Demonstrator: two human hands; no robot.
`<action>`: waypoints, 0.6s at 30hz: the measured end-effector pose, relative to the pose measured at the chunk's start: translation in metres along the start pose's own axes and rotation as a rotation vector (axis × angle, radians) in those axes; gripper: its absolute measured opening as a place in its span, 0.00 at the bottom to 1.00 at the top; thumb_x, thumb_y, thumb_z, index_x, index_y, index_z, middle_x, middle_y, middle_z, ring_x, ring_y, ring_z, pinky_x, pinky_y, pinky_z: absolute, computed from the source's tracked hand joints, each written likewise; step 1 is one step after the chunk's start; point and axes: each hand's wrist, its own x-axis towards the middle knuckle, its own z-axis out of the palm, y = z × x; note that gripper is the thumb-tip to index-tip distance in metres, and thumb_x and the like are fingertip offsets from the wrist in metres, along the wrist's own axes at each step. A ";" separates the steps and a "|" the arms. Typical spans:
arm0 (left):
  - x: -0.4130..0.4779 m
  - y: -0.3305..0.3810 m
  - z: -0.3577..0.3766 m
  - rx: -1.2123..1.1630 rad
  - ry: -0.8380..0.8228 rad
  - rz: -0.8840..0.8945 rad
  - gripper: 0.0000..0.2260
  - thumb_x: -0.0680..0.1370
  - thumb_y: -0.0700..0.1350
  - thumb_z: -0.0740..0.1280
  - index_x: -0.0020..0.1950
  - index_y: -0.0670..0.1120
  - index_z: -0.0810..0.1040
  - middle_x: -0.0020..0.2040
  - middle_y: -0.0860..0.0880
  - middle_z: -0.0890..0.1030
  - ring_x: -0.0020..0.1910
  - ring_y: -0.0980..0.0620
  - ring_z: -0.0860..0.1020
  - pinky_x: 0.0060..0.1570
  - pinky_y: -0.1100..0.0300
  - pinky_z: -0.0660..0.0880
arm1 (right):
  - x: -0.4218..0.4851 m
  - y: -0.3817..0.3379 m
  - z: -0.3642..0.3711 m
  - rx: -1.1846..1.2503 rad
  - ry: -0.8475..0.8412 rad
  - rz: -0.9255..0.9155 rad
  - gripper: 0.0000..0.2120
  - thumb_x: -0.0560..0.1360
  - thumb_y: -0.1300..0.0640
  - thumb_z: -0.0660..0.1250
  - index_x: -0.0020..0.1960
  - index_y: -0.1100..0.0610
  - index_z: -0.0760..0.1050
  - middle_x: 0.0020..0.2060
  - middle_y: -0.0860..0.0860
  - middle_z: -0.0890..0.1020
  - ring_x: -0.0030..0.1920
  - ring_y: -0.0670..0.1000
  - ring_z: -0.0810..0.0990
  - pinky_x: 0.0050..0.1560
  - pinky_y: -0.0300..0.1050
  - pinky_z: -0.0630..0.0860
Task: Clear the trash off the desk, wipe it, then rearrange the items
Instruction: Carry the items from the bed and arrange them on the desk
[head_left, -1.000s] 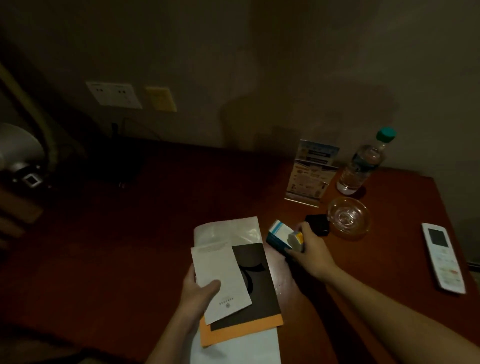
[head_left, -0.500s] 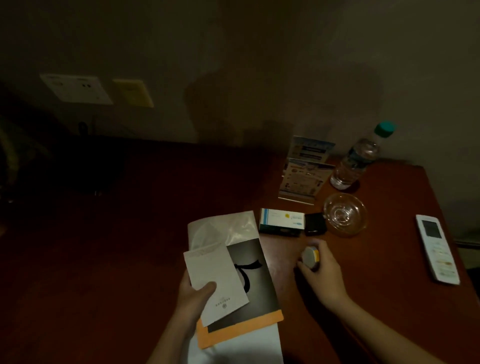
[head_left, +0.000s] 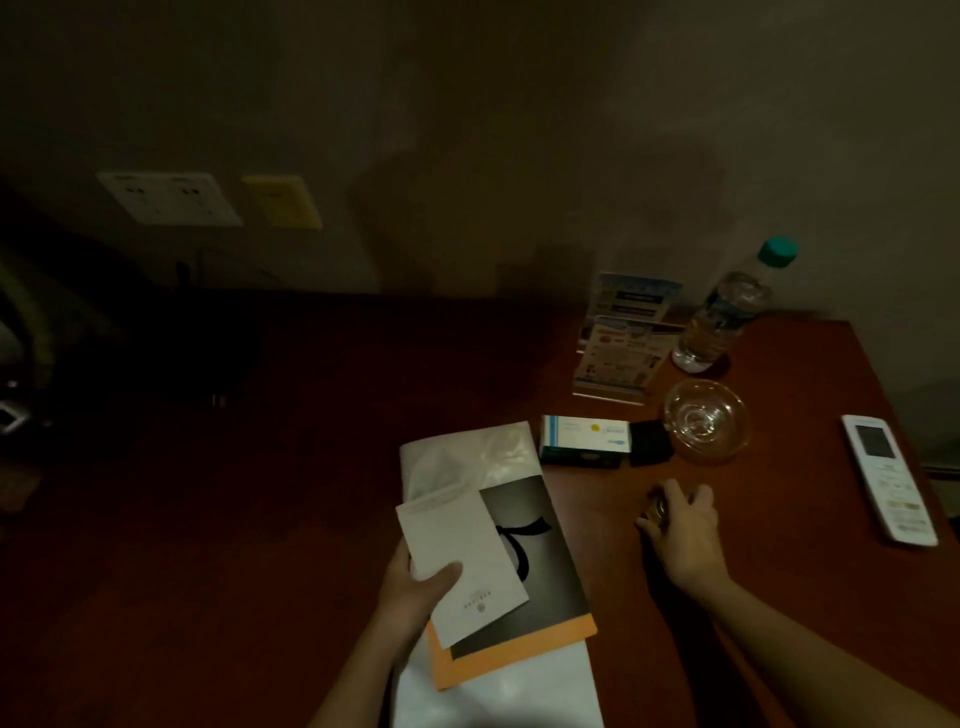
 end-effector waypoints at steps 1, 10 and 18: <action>0.000 0.000 -0.003 0.000 -0.004 0.000 0.20 0.74 0.33 0.71 0.62 0.47 0.71 0.50 0.48 0.80 0.47 0.53 0.80 0.34 0.65 0.77 | -0.001 -0.001 0.003 0.013 0.007 0.004 0.21 0.74 0.57 0.70 0.65 0.57 0.68 0.62 0.60 0.63 0.61 0.60 0.67 0.61 0.52 0.71; 0.000 -0.002 -0.008 -0.066 -0.012 -0.058 0.09 0.77 0.36 0.67 0.56 0.46 0.78 0.50 0.43 0.83 0.49 0.44 0.83 0.48 0.50 0.79 | -0.055 -0.042 0.027 -0.173 0.120 -0.330 0.20 0.72 0.51 0.71 0.61 0.57 0.74 0.56 0.57 0.74 0.56 0.57 0.72 0.52 0.50 0.70; -0.004 0.008 -0.006 -0.028 -0.055 -0.092 0.07 0.76 0.35 0.61 0.46 0.42 0.78 0.42 0.44 0.80 0.41 0.47 0.79 0.39 0.59 0.73 | -0.088 -0.099 0.072 0.013 -0.294 -0.160 0.37 0.71 0.36 0.66 0.72 0.53 0.57 0.68 0.51 0.68 0.69 0.55 0.64 0.66 0.50 0.61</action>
